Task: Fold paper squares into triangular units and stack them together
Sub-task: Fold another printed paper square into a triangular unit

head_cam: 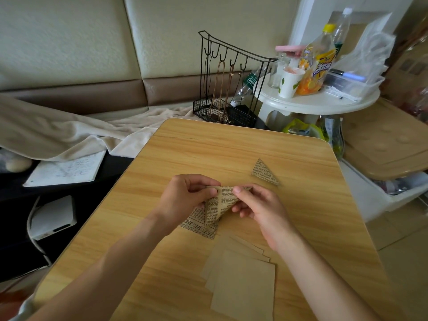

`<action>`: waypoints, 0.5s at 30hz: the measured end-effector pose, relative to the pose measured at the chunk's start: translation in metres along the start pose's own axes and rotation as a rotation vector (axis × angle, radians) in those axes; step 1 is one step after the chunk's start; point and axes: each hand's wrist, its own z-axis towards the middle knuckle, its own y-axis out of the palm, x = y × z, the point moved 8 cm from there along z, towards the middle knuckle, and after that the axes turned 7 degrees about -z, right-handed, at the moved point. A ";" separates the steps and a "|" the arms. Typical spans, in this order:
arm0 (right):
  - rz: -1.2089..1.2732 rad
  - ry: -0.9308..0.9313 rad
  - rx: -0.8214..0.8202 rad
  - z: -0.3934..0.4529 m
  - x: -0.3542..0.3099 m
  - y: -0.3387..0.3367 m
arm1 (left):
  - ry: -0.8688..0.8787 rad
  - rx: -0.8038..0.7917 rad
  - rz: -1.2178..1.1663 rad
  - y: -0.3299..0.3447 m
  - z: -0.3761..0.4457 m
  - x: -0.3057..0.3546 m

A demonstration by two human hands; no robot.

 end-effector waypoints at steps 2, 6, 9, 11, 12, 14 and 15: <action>0.012 0.007 -0.002 0.000 0.001 0.000 | -0.005 -0.002 -0.012 0.000 0.000 0.000; 0.038 0.012 0.008 -0.001 0.001 -0.001 | -0.013 0.008 -0.034 -0.001 0.000 0.000; 0.029 0.011 0.039 0.000 0.002 -0.002 | -0.028 0.018 -0.040 -0.002 -0.001 -0.002; 0.030 0.010 0.061 0.000 0.002 -0.002 | -0.041 0.027 -0.042 -0.003 -0.001 -0.004; 0.036 0.011 0.070 0.000 0.002 -0.003 | -0.047 0.031 -0.044 -0.003 -0.001 -0.005; 0.047 0.015 0.082 -0.001 0.002 -0.003 | -0.052 0.041 -0.050 -0.004 0.000 -0.005; 0.051 0.016 0.084 -0.001 0.002 -0.003 | -0.053 0.047 -0.052 -0.004 0.000 -0.005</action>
